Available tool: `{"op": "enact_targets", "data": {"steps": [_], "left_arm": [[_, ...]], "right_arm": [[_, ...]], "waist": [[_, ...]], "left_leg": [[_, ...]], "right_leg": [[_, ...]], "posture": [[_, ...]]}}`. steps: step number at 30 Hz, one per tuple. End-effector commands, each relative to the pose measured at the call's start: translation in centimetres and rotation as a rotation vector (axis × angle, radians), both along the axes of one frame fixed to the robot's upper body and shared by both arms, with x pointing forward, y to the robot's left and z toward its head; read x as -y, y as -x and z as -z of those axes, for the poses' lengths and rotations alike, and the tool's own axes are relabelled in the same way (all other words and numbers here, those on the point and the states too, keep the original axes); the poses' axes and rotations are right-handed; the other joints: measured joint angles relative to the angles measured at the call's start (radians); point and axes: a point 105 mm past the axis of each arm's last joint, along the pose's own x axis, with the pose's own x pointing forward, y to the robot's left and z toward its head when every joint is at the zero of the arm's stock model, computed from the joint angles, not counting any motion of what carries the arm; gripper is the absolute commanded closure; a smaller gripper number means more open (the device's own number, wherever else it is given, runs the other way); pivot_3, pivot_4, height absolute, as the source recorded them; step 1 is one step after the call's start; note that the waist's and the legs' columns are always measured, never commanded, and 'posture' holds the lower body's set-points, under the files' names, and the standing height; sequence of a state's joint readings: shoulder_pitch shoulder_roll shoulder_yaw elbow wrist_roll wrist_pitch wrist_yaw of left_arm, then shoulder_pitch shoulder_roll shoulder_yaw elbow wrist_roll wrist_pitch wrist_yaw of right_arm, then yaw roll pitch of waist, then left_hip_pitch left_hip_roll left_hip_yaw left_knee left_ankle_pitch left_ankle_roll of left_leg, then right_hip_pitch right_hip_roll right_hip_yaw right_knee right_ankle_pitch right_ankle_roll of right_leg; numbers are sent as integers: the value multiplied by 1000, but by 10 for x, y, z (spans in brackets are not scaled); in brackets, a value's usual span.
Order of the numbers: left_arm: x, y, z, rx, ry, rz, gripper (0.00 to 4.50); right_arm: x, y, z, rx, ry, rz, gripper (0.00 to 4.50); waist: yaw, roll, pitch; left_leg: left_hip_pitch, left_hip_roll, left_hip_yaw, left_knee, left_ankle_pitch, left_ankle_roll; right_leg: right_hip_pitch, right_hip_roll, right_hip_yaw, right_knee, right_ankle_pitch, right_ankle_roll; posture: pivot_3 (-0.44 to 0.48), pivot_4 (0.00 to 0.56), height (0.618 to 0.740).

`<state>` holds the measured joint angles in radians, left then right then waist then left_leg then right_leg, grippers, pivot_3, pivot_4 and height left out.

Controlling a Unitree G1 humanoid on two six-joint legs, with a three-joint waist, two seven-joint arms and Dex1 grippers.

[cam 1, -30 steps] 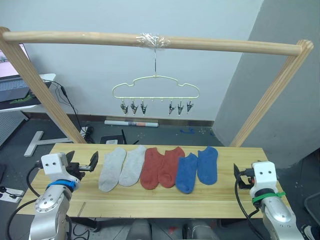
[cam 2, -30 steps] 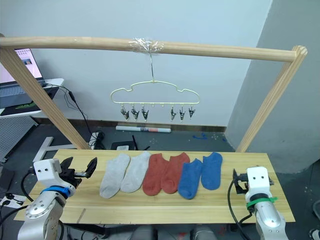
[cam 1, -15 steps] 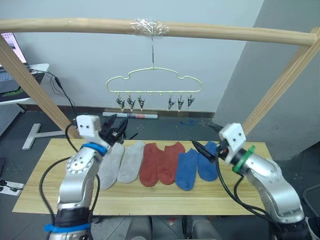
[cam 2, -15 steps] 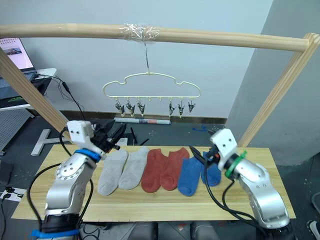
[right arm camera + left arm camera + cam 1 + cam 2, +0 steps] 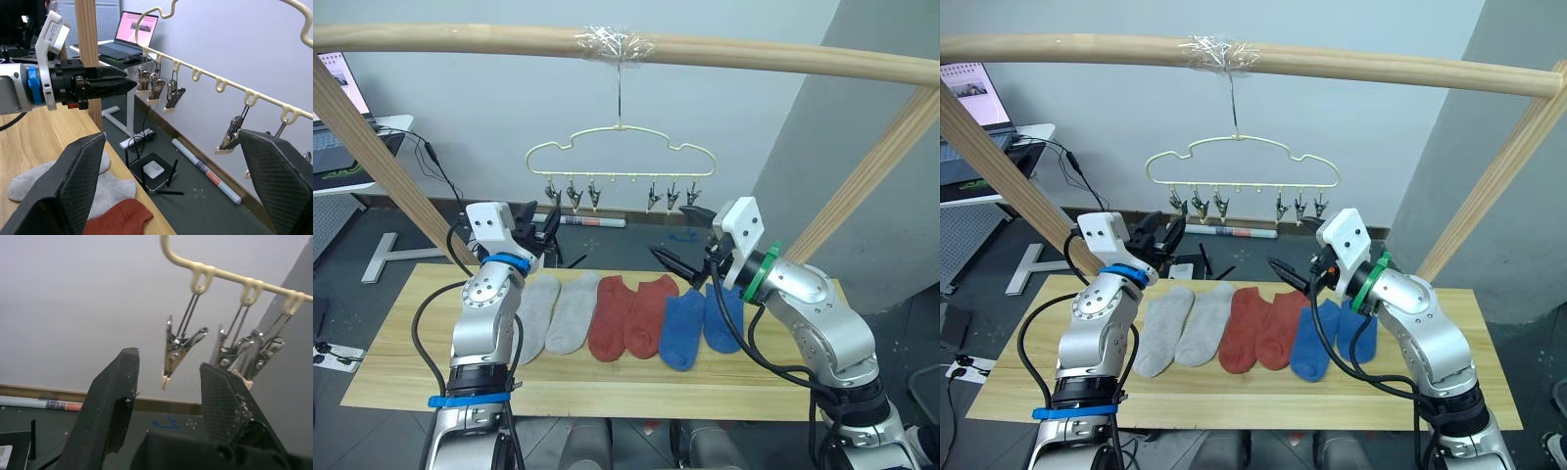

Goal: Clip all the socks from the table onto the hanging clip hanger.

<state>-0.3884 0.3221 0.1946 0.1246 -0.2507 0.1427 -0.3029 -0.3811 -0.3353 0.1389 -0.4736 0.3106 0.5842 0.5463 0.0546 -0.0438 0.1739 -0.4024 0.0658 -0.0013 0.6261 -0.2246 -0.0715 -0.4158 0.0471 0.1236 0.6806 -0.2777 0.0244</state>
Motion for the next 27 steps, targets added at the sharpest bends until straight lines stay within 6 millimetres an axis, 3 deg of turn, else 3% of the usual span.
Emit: {"op": "enact_targets", "data": {"steps": [1, 9, 15, 27], "left_arm": [[4, -5, -20, 75, -1, 6, 2238], [17, -14, -27, 94, 17, 50, 2238], [14, -20, -38, 121, 24, 34, 2238], [10, -20, -37, 117, 1, 23, 2238]], "right_arm": [[-2, 4, -17, 35, -40, -15, 0], [-6, 8, -26, 45, -57, -22, 0], [-6, 11, -28, 53, -45, -30, 0], [-5, 11, -27, 44, -55, -22, 0]], "waist": [[0, 0, 1], [-2, 0, 1], [-3, 0, 1], [-4, 0, 1]], "left_leg": [[0, 0, 0, 0, 0, 0], [0, 0, -1, 1, 0, 0], [0, 0, -2, 1, 0, 0], [0, 0, -2, 1, 0, 0]], "right_leg": [[0, 0, 0, 0, 0, 0], [1, 0, -1, 0, 1, 1], [1, 0, -2, 0, 1, 1], [1, 0, -2, 0, 1, 1]], "posture": [[192, 195, 740], [185, 194, 740], [179, 180, 740], [181, 180, 740]]}}
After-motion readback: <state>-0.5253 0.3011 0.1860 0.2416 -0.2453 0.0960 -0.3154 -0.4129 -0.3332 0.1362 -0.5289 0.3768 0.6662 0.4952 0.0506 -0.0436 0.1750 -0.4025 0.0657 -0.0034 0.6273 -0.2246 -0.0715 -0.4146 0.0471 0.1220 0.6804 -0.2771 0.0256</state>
